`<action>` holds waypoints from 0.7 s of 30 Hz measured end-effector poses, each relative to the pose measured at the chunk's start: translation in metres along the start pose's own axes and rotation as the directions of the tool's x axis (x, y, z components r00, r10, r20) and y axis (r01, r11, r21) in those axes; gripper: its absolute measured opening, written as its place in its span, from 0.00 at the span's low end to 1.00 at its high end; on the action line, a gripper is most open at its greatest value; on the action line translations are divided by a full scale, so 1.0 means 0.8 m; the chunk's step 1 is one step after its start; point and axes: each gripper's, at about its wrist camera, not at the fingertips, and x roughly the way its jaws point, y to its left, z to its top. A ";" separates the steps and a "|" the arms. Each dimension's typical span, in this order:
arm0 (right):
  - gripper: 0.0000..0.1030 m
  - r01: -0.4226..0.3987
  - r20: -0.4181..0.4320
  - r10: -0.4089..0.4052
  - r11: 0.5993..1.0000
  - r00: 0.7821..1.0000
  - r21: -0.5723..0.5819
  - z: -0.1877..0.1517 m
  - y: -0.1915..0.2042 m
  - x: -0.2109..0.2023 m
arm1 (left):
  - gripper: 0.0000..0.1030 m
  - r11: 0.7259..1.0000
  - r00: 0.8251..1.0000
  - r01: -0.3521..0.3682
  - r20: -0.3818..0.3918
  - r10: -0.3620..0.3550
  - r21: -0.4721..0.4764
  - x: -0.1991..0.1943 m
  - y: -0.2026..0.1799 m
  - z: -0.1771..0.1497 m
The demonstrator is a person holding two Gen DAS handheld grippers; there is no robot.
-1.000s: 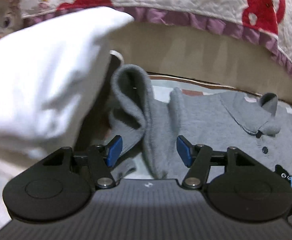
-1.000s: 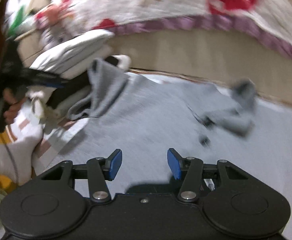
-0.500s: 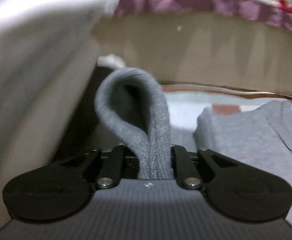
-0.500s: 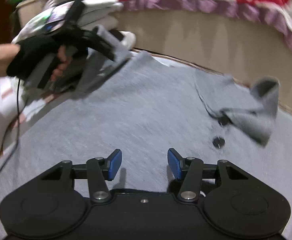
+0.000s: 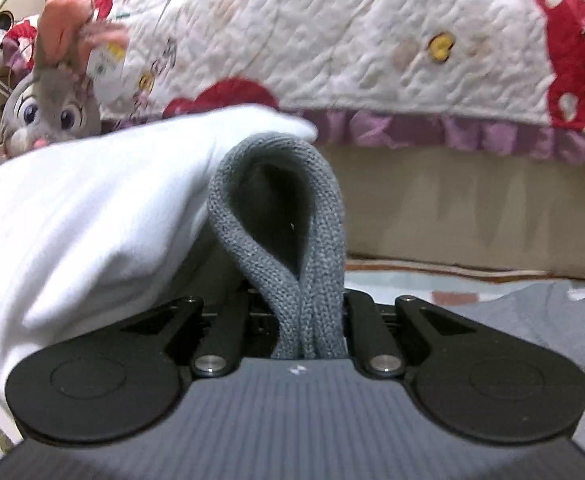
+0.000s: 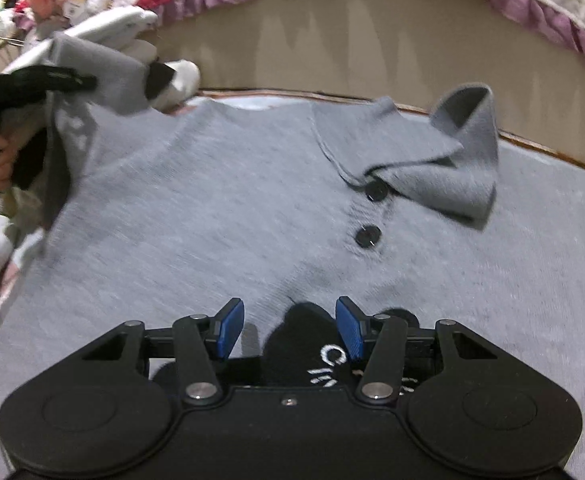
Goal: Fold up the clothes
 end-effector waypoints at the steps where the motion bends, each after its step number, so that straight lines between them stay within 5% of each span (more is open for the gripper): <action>1: 0.55 0.001 -0.010 -0.001 1.000 1.000 0.018 -0.001 -0.003 0.003 | 0.10 1.000 1.000 0.016 0.010 -0.016 -0.004 -0.006 -0.001 0.006; 3: 0.55 -0.008 -0.017 0.009 0.999 1.000 0.053 -0.003 -0.010 0.005 | 0.10 0.998 0.998 0.055 0.032 -0.056 0.008 -0.015 -0.007 0.011; 6: 0.55 -0.027 -0.015 0.029 0.995 0.999 0.091 -0.003 -0.016 0.004 | 0.10 0.959 0.980 0.198 -0.016 -0.199 0.202 -0.029 -0.066 -0.007; 8: 0.55 -0.054 -0.010 0.056 0.988 0.998 0.145 -0.002 -0.026 0.003 | 0.11 0.901 0.956 0.290 -0.063 -0.285 0.323 -0.038 -0.105 -0.018; 11: 0.55 -0.121 0.008 0.124 0.952 0.992 0.281 0.000 -0.051 0.002 | 0.24 0.768 0.905 0.420 -0.159 -0.395 0.483 -0.051 -0.163 -0.036; 13: 0.55 -0.174 0.030 0.176 0.906 0.984 0.385 -0.002 -0.072 0.002 | 0.31 0.646 0.824 0.565 -0.397 -0.405 0.514 -0.045 -0.208 -0.068; 15: 0.54 -0.201 0.049 0.201 0.872 0.978 0.447 -0.004 -0.087 0.000 | 0.31 0.573 0.706 0.694 -0.567 -0.425 0.435 -0.048 -0.227 -0.090; 18: 0.54 -0.177 0.066 0.165 0.867 0.984 0.465 -0.007 -0.097 -0.007 | 0.32 0.555 0.648 0.748 -0.582 -0.491 0.364 -0.068 -0.207 -0.094; 20: 0.55 -0.111 0.079 0.084 0.883 0.993 0.456 -0.004 -0.098 -0.016 | 0.32 0.555 0.656 0.748 -0.537 -0.531 0.364 -0.076 -0.178 -0.074; 21: 0.55 -0.073 0.094 0.037 0.902 0.995 0.425 -0.001 -0.094 -0.023 | 0.35 0.598 0.681 0.724 -0.497 -0.538 0.344 -0.077 -0.162 -0.062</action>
